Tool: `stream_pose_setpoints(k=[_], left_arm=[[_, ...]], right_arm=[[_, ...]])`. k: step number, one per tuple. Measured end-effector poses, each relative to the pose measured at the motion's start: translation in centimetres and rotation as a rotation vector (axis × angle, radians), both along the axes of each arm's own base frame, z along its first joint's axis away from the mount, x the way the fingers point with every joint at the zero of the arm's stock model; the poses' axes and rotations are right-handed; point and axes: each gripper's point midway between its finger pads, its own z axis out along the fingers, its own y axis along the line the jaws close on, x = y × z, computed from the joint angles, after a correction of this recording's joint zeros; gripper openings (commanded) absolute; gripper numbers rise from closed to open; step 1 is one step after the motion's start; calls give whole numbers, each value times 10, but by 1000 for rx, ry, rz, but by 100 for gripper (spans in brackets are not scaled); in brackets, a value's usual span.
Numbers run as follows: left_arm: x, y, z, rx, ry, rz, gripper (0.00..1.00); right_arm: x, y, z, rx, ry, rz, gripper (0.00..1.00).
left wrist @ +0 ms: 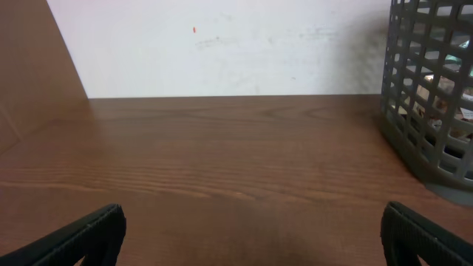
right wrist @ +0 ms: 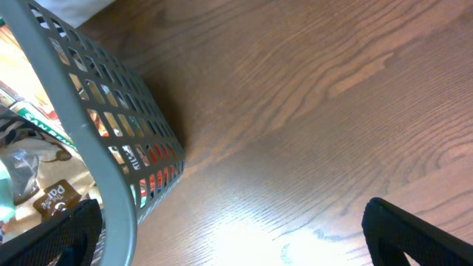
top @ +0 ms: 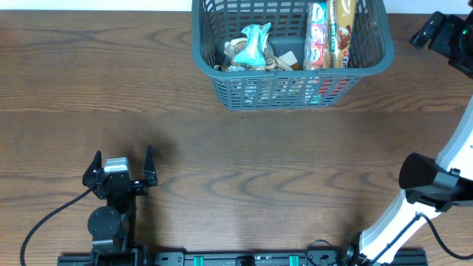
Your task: Pack container
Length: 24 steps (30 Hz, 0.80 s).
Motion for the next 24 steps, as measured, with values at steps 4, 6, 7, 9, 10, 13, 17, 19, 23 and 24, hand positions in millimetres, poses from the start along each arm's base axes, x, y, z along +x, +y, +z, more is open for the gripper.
stream_pose_setpoints(k=[4,6,7,9,10,13,17,19,23,24], left_arm=[[0,0,0,0,0,0,99],[0,0,0,0,0,0,98],[0,0,0,0,0,0,99],[0,0,0,0,0,0,99],[0,0,0,0,0,0,99],[0,0,0,0,0,0,99],[0,0,0,0,0,0,99],[0,0,0,0,0,0,99],[0,0,0,0,0,0,99],[0,0,0,0,0,0,99]], right_arm=[[0,0,0,0,0,0,99],[0,0,0,0,0,0,99],[0,0,0,0,0,0,99],[0,0,0,0,0,0,99],[0,0,0,0,0,0,99],[0,0,0,0,0,0,99],[0,0,0,0,0,0,99],[0,0,0,0,0,0,99],[-1,-4,0,-36,11,14,99],[-2,-6,0,-47,14,16,99]])
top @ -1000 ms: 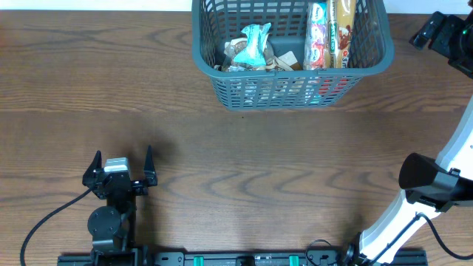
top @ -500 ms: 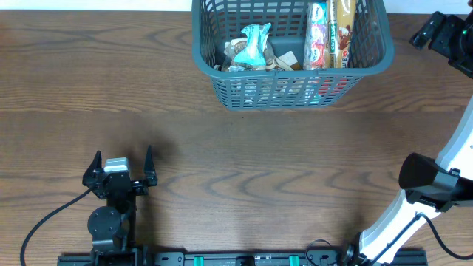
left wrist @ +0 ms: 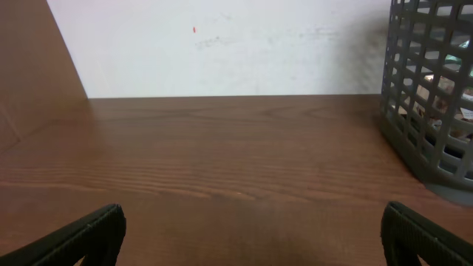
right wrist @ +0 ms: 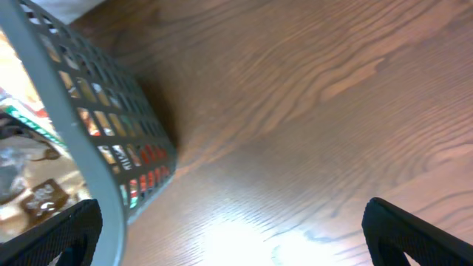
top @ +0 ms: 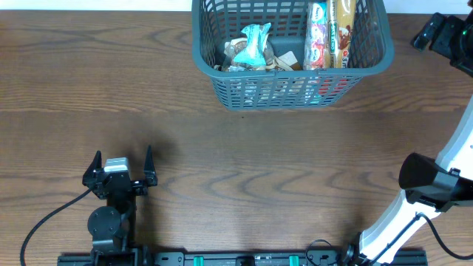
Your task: Pack container
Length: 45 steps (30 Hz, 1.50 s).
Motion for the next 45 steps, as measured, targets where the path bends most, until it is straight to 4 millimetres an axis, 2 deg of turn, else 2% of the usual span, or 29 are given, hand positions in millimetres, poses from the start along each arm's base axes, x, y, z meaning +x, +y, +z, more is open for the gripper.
stream_pose_setpoints(k=[5,10,13,16,20,24,27,32,37,45], left_arm=[[0,0,0,0,0,0,99],[0,0,0,0,0,0,99],[0,0,0,0,1,0,99],[0,0,0,0,2,-2,99],[0,-1,0,0,4,-3,99],[0,-1,0,-1,4,-3,99],[0,-1,0,-1,4,-3,99],[0,-1,0,-1,5,-3,99],[0,0,0,-1,5,-3,99],[0,0,0,-1,5,-3,99]], right_arm=[[-8,0,13,-49,-19,7,99],[-14,11,65,-162,-219,19,99],[-18,23,99,-220,-397,33,99],[-27,40,118,-253,-539,59,99],[-36,66,123,-272,-717,106,99],[-53,82,108,-281,-849,131,99],[-72,87,82,-284,-901,138,99],[-109,91,12,-286,-914,138,99],[-135,93,-48,-290,-946,136,99],[-156,95,-78,-316,-1107,120,99]])
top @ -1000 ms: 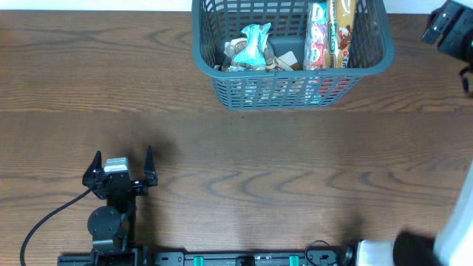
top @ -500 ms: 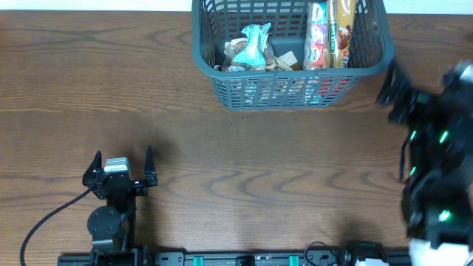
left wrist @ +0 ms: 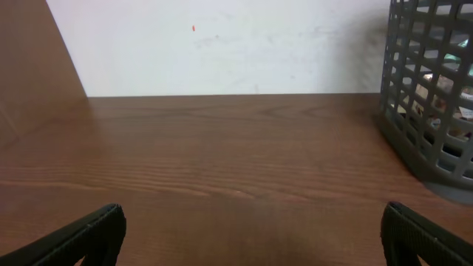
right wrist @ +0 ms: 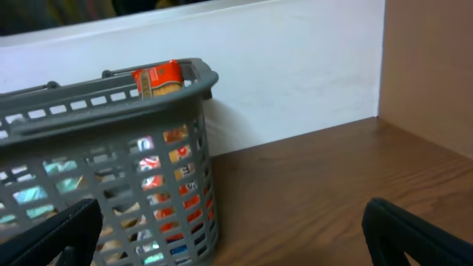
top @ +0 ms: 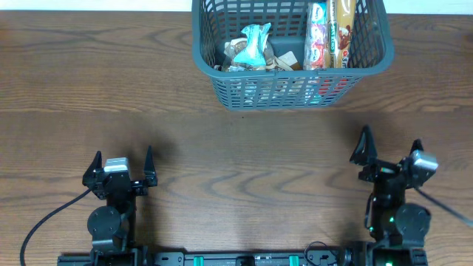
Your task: Pack container
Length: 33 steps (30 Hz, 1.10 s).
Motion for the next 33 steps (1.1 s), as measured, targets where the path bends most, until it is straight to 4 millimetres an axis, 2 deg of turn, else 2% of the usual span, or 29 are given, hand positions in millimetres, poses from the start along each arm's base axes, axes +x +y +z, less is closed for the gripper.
stream_pose_setpoints(k=[4,10,19,29,33], left_arm=[[0,0,0,0,0,0,99],[0,0,0,0,0,0,99],[0,0,0,0,0,0,99],[0,0,0,0,0,0,99],[0,0,0,0,0,0,99]], right_arm=[[-2,0,-18,0,3,0,99],[-1,0,-34,1,17,0,99],[-4,1,-37,-22,-23,3,99],[-2,5,-75,-51,123,29,99],[-2,9,-77,-113,139,51,99]])
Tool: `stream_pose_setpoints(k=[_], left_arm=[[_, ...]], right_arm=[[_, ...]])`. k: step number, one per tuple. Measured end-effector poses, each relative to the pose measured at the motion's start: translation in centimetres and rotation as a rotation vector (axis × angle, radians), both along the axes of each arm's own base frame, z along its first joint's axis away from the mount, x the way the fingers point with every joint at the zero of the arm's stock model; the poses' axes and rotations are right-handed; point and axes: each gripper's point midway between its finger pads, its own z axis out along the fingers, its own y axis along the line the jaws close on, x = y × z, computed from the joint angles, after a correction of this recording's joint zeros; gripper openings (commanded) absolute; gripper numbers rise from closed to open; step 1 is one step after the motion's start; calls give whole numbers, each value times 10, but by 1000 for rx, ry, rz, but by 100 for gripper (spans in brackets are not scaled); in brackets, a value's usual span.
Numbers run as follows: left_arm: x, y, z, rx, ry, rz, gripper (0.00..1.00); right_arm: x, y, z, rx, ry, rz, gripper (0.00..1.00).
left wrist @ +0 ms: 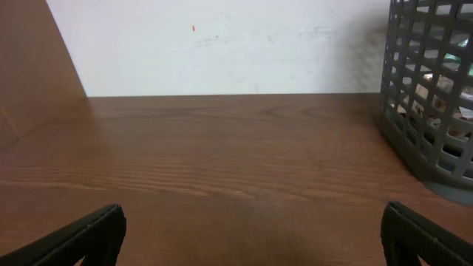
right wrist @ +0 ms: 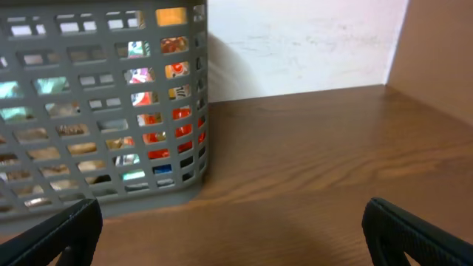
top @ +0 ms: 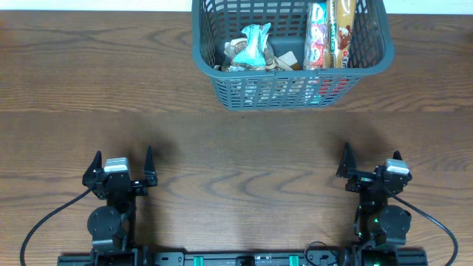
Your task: Pack container
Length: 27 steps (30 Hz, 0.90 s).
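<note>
A grey mesh basket (top: 291,87) stands at the back middle of the table, also in the left wrist view as basket (left wrist: 429,96) and the right wrist view as basket (right wrist: 96,103). It holds snack packs: a teal wrapper (top: 255,41), brown packets, and tall upright packs (top: 329,33). My left gripper (top: 120,164) rests open at the front left with nothing between its fingers (left wrist: 81,236). At the front right my right gripper (top: 369,164) also stands open and empty, its fingers (right wrist: 421,233) wide apart.
The wooden table (top: 236,148) stretches between the grippers and the basket. A white wall (left wrist: 222,44) rises behind the table. Black cables run from both arm bases at the front edge.
My right gripper has shifted a little to the left and squared up at the front right, now facing the basket from lower down. The left gripper and basket have not moved.
My right gripper was open high at the back right beside the basket, and stayed there at the following moment. Then it was down at the front right, open and empty, and now sits level there. The left gripper stayed parked open throughout.
</note>
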Motion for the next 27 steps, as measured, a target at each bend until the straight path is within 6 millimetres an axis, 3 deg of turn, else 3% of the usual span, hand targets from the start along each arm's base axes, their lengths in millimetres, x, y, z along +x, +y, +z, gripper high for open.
stream_pose_setpoints(k=[27], left_arm=[[0,0,0,0,0,0,99]], right_arm=[[1,5,-1,-75,13,32,99]])
